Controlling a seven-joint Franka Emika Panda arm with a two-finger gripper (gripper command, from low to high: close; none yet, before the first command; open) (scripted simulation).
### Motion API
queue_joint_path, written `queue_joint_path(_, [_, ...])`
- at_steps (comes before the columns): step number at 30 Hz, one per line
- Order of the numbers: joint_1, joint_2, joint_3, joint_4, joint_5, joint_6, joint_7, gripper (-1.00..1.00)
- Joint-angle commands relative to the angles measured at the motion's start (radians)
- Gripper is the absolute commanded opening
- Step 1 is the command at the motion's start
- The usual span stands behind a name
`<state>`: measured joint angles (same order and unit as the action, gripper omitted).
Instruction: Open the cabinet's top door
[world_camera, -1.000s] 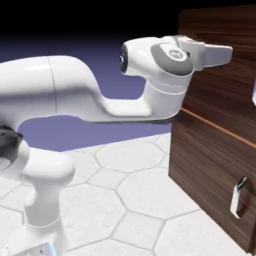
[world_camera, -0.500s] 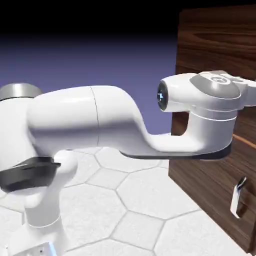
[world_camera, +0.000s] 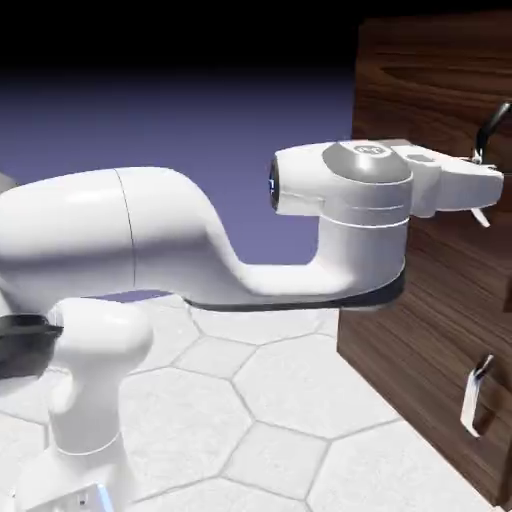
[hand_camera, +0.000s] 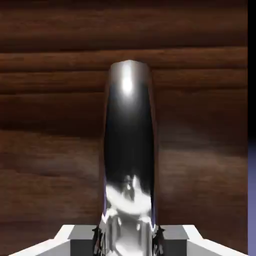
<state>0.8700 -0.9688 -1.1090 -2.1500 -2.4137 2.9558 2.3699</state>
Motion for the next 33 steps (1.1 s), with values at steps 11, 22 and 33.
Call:
queue_joint_path(11, [-0.399, -0.096, 0.329, -0.343, 0.154, -0.216, 0.015, -1.00])
queue_joint_path(22, [-0.708, -0.319, 0.726, -0.639, 0.537, -0.445, -0.090, -1.00])
queue_joint_path(33, [-0.756, -0.519, 1.124, -0.761, 0.974, -0.725, -0.201, -1.00])
